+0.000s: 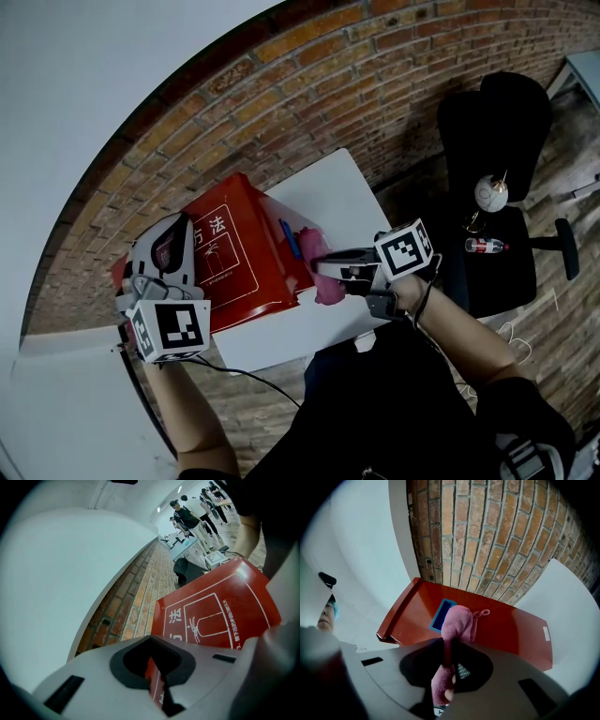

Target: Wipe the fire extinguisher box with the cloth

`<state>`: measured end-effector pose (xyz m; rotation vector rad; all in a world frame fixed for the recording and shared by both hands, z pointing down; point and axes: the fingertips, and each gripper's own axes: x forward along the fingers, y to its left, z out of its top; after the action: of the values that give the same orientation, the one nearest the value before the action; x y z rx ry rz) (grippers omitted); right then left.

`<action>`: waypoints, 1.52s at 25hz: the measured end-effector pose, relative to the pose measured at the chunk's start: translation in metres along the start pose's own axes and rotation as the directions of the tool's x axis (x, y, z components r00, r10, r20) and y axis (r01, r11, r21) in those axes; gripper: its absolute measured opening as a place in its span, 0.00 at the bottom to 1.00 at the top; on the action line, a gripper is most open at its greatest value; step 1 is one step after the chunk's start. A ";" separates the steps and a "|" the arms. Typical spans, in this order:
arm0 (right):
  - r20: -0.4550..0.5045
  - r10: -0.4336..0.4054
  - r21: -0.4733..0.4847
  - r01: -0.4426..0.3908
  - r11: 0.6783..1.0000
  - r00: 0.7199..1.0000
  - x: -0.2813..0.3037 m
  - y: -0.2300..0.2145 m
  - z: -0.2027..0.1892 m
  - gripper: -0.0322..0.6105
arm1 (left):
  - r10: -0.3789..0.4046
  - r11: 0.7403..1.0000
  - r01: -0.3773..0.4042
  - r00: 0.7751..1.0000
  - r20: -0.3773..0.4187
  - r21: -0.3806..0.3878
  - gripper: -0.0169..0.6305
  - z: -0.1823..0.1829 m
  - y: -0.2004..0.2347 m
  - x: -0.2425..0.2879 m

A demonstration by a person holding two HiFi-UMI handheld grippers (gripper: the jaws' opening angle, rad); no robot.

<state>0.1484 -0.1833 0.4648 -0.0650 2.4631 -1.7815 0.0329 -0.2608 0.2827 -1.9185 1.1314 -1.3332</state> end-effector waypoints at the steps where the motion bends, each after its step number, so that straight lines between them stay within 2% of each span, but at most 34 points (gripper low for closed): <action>1: 0.002 0.007 -0.003 -0.007 1.000 1.000 0.000 0.003 0.001 0.15 | 0.000 1.000 0.000 1.000 0.001 0.000 0.06 0.000 0.000 0.000; 8: 0.010 0.012 -0.006 -0.012 1.000 1.000 0.000 0.016 0.003 0.15 | -0.001 1.000 0.001 1.000 -0.001 0.001 0.06 0.001 0.000 0.000; 17: 0.023 0.100 -0.035 -0.099 0.994 0.995 0.002 0.046 0.008 0.15 | 0.000 1.000 0.000 1.000 0.000 -0.001 0.06 0.000 0.000 -0.001; 38: 0.049 0.193 -0.057 -0.190 0.980 0.980 0.003 0.101 0.025 0.14 | 0.000 1.000 0.000 1.000 -0.001 0.000 0.06 0.002 0.000 0.000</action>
<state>0.1503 -0.1753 0.3615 0.1147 2.3869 -1.6152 0.0343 -0.2609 0.2815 -1.9185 1.1315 -1.3341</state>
